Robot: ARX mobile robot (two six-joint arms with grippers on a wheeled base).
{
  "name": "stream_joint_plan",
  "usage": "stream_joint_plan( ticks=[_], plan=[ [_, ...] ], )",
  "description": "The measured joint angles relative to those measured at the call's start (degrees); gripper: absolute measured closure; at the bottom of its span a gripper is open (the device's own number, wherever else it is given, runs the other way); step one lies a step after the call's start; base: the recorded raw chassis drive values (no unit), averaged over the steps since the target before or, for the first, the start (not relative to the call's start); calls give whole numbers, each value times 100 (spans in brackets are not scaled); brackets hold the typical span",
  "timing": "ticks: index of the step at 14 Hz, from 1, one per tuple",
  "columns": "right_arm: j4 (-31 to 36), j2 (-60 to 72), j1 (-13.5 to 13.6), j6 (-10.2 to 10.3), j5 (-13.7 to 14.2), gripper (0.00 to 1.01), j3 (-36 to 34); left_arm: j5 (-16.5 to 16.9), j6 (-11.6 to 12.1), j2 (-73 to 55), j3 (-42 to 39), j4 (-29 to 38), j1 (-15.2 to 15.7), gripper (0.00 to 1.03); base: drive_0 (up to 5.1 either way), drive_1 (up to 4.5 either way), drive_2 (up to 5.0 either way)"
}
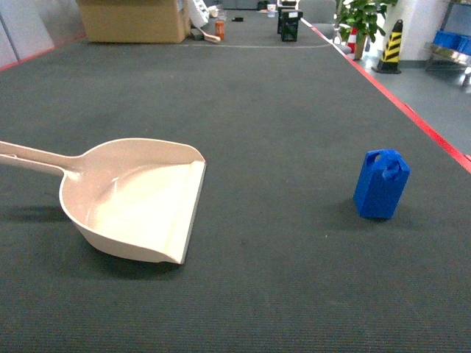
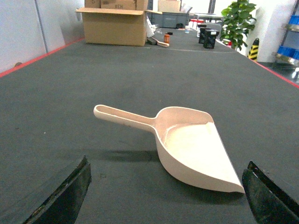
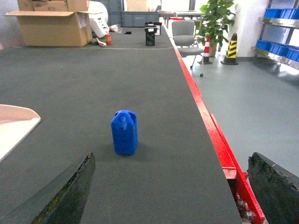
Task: Place part in tray to right shelf
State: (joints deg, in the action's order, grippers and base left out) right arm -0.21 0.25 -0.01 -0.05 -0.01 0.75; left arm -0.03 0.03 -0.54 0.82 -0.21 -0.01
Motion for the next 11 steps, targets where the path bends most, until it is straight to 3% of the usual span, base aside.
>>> stream_joint_plan(
  ticks=[11],
  plan=[
    [0,0,0,0,0,3,0,0,0,0,0,0,0,5,0,0,0]
  ],
)
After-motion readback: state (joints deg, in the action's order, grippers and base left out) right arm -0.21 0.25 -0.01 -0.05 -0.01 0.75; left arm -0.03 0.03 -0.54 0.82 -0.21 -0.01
